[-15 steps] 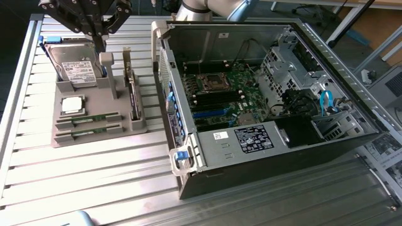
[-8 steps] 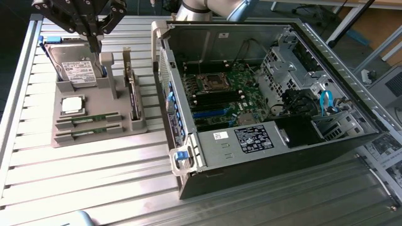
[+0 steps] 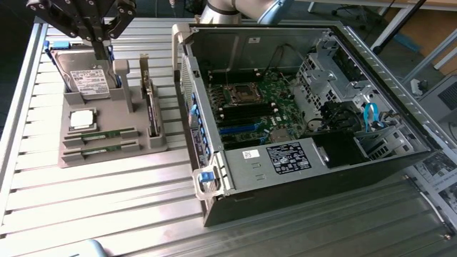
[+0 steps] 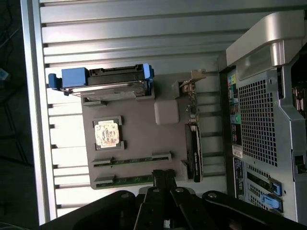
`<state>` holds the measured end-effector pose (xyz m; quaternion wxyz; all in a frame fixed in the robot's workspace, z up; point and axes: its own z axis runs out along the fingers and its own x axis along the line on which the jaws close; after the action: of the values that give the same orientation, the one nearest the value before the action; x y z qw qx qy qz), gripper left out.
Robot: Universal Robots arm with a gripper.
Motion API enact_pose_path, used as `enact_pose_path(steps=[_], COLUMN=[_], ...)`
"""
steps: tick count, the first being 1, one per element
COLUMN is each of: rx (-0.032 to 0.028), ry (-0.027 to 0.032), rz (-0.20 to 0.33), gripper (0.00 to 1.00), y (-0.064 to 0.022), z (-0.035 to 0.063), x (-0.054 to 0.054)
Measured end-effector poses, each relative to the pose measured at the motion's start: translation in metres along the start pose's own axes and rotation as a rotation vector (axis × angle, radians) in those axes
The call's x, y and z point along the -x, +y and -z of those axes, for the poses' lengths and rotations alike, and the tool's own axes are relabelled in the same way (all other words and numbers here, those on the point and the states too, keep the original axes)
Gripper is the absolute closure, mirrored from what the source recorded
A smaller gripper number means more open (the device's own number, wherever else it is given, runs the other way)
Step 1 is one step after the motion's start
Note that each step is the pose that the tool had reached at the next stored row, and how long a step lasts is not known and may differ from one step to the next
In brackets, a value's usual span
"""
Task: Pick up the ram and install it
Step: 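Reach for the ram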
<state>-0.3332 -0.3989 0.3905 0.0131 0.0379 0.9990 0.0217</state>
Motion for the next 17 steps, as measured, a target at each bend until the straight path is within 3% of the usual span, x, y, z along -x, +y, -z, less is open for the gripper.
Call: enact_pose_path(steps=[17], rx=[-0.0001], ry=[0.0], rz=[0.0], gripper=[0.89], y=[-0.0029], z=[0.0001], x=[0.0001])
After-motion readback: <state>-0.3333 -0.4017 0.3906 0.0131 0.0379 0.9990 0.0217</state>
